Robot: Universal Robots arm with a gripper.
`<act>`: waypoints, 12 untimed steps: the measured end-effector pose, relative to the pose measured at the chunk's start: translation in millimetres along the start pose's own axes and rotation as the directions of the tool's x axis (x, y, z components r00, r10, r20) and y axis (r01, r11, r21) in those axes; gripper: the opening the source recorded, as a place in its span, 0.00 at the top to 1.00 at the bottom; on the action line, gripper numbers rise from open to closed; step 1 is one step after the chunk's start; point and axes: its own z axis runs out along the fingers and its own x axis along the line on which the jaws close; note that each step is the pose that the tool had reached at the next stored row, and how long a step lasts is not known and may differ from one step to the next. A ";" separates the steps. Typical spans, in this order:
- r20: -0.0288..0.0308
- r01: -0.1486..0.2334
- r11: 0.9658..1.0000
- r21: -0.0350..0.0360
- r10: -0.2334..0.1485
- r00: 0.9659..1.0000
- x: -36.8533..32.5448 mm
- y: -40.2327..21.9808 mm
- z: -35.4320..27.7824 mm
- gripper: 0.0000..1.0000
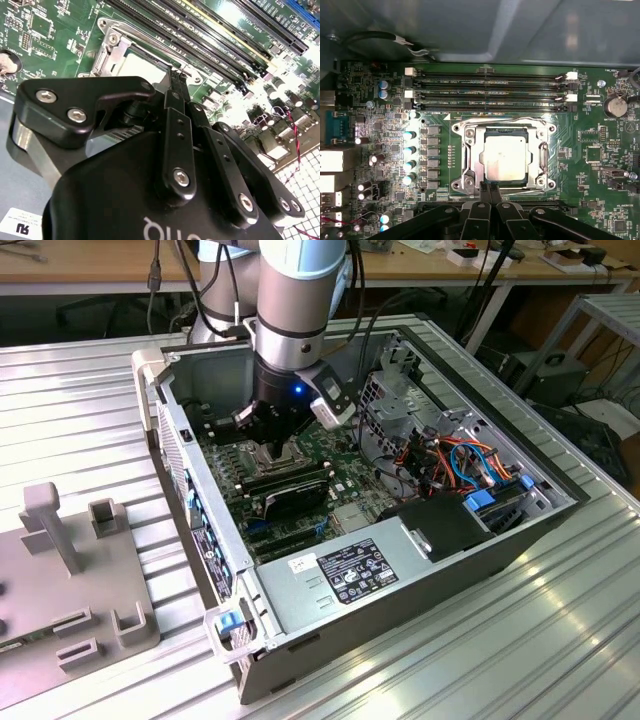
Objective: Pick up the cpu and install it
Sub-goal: 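Install the second cpu locking lever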
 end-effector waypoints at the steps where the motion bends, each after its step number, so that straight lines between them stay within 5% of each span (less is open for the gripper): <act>1: 0.000 0.000 1.000 0.000 0.000 1.000 -1.0 0.1 0.1 0.89; 6: 0.000 0.000 1.000 0.000 0.000 1.000 -10.6 1.7 0.6 0.89; 12: 0.000 0.000 1.000 0.000 0.000 1.000 -13.2 12.8 0.0 0.89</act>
